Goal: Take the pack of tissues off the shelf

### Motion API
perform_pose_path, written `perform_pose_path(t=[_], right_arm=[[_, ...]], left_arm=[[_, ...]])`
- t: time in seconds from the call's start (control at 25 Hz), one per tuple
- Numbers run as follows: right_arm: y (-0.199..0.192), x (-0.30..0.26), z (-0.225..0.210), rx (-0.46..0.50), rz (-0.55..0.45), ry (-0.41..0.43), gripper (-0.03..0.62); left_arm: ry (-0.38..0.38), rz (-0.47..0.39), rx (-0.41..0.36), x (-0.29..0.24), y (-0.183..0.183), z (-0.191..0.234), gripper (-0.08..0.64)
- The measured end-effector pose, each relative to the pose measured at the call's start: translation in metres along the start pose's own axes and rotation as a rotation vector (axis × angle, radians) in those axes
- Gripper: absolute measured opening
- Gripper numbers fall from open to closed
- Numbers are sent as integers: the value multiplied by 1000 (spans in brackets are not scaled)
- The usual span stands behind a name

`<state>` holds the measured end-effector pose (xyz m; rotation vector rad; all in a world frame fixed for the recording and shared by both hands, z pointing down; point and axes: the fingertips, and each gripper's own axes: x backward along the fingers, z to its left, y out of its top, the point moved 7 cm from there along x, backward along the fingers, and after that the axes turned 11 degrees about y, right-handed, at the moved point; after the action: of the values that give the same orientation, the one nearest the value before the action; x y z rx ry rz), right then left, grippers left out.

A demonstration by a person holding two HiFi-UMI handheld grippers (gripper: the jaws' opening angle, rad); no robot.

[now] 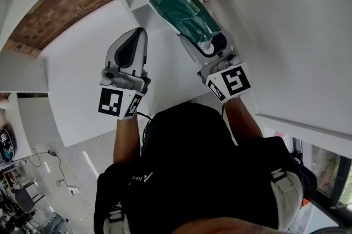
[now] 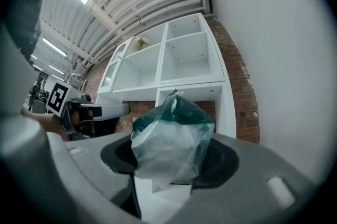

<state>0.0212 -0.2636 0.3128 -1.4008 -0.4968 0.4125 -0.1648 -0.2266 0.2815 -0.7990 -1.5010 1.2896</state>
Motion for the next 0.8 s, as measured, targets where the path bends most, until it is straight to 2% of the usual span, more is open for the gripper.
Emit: perform_pose_path(t=[0.8], right_arm=[[7, 0, 6, -10, -27, 9, 267]], left_arm=[[26, -15, -7, 8, 8, 5, -2]])
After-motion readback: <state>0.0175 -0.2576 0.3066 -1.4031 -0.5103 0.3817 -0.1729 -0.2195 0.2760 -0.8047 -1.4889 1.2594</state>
